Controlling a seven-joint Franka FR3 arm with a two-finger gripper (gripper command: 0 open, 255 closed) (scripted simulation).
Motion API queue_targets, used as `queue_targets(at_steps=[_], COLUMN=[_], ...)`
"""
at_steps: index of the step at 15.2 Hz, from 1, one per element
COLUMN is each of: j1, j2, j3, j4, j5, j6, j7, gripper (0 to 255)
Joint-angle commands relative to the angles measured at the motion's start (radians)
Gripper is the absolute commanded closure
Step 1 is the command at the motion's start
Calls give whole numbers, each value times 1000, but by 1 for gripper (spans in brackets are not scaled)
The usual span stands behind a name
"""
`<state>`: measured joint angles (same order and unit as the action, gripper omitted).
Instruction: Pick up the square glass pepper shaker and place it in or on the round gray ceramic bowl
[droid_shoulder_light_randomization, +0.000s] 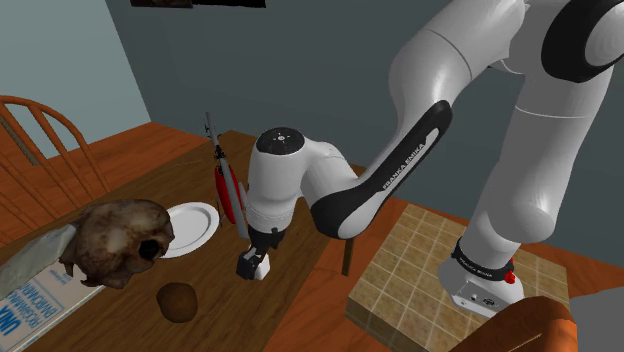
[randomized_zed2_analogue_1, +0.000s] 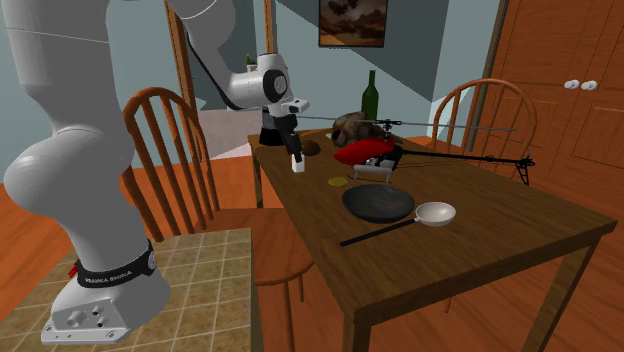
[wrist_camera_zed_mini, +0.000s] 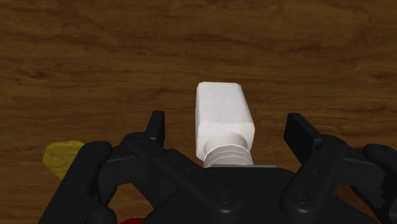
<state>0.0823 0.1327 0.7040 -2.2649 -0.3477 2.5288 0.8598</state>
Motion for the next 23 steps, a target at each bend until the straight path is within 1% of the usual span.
queue_targets(at_steps=[1,10,17,23], j1=[0,0,-18,-22], j2=[0,0,-79,-139], j3=[0,0,23,27], j4=[0,0,25,57], j5=[0,0,111,186], j6=[0,0,-74,-145], j7=[0,0,-85,-144], gripper=[255,255,255,255])
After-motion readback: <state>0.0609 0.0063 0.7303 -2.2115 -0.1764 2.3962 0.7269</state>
